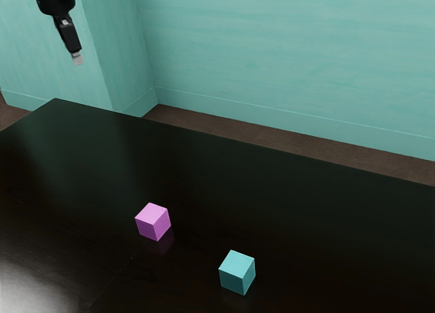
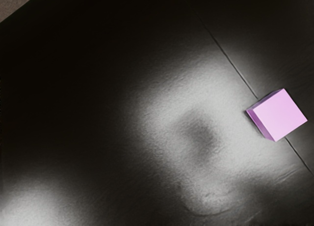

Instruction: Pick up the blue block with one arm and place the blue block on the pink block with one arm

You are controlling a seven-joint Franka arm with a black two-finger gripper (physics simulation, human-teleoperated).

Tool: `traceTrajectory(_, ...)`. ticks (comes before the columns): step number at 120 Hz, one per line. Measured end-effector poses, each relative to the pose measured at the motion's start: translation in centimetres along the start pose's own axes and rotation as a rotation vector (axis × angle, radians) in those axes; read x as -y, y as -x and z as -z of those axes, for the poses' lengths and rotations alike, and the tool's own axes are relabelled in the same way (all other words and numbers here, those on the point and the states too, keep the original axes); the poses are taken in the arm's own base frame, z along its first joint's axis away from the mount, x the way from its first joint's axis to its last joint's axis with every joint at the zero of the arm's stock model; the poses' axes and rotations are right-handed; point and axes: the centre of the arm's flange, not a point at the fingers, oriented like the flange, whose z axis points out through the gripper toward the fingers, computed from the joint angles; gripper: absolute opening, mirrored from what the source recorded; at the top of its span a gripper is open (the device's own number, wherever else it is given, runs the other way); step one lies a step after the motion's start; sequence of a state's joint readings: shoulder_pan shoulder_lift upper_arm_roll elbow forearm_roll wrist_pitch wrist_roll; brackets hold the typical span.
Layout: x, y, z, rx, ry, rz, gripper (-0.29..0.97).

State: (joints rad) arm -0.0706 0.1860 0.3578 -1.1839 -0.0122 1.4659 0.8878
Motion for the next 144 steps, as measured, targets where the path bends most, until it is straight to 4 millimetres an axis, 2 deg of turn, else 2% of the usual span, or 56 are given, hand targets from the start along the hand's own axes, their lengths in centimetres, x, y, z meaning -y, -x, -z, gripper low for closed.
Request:
traceTrajectory(16,0.3,-0.4,-0.3,-0.008,-0.010,-0.084,0.68)
traceTrajectory(45,0.9,-2.0,2.2,-0.009,-0.066,-0.189,0.68)
traceTrajectory(58,1.4,-1.1,2.5,-0.007,-0.049,-0.206,0.68)
traceTrajectory(68,0.8,-0.2,5.1,-0.032,-0.074,-0.217,0.68)
traceTrajectory(74,-1.2,-0.1,8.6,-0.075,-0.113,-0.256,0.68)
traceTrajectory(79,-5.0,-0.8,12.1,-0.124,-0.143,-0.337,0.68)
traceTrajectory(84,-8.8,-1.9,14.6,-0.152,-0.167,-0.417,0.68)
traceTrajectory(92,-13.2,-3.5,16.5,-0.161,-0.190,-0.509,0.68)
traceTrajectory(102,-15.8,-3.5,18.1,-0.161,-0.210,-0.554,0.68)
traceTrajectory(121,-17.2,-2.4,19.2,-0.148,-0.218,-0.570,0.68)
traceTrajectory(130,-17.4,-3.2,17.4,-0.111,-0.178,-0.586,0.68)
traceTrajectory(135,-18.2,-3.1,16.1,-0.078,-0.146,-0.602,0.68)
traceTrajectory(141,-20.2,-1.5,14.5,-0.025,-0.110,-0.618,0.68)
traceTrajectory(144,-22.4,-0.9,13.6,-0.001,-0.100,-0.646,0.68)
